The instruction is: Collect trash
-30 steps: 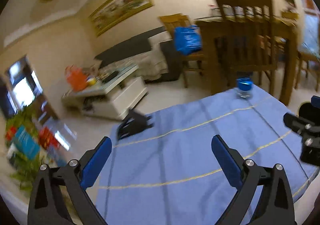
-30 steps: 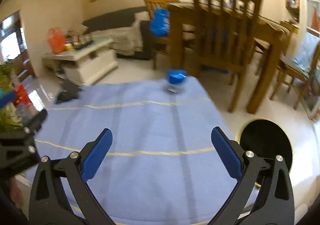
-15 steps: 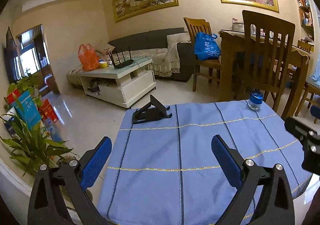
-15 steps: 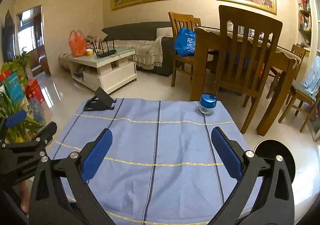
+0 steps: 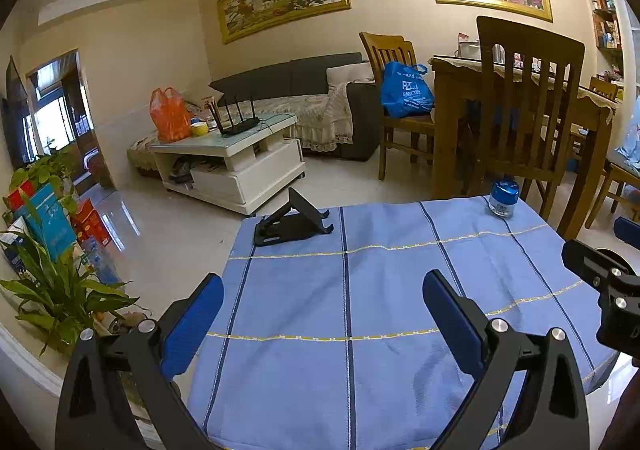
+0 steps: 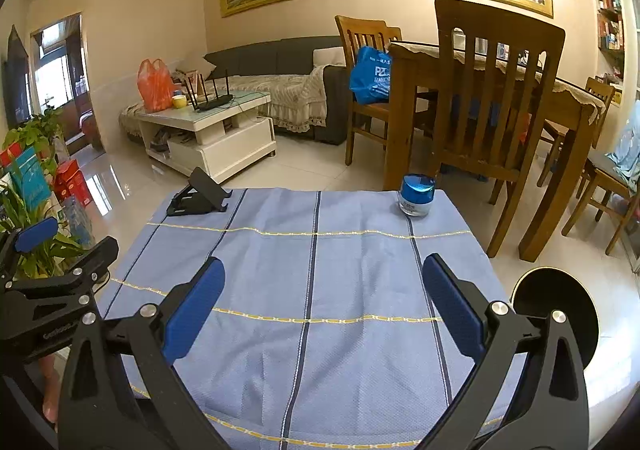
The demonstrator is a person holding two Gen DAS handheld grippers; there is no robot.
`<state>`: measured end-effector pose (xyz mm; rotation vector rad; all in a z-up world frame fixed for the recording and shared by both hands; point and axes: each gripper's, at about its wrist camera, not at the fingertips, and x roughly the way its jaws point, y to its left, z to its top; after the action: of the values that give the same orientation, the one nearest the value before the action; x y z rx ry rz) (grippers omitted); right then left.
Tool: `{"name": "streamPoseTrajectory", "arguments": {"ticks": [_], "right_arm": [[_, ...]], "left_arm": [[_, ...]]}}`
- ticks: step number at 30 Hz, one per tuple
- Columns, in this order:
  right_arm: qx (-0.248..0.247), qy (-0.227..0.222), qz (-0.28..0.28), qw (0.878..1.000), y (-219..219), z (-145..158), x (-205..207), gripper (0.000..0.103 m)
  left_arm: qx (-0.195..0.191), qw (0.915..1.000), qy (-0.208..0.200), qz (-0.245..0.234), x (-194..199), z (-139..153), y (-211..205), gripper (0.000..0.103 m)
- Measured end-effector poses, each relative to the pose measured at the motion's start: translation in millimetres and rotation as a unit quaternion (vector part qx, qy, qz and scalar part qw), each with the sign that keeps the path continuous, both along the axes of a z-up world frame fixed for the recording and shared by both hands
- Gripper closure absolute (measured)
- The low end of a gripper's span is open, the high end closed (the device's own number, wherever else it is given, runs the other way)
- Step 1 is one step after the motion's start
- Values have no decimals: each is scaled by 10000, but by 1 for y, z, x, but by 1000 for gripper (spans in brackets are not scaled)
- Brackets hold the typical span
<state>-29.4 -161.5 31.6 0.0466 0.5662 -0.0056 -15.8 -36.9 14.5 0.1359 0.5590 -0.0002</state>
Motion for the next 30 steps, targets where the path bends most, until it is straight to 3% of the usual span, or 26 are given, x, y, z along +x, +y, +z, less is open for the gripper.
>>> {"name": "streamPoseTrajectory", "arguments": {"ticks": [30], "right_arm": [[-22,-33,-20,10000,3,-3,-7,5]], "left_arm": [[-15,9999,46,132,-2,1,2,7]]}}
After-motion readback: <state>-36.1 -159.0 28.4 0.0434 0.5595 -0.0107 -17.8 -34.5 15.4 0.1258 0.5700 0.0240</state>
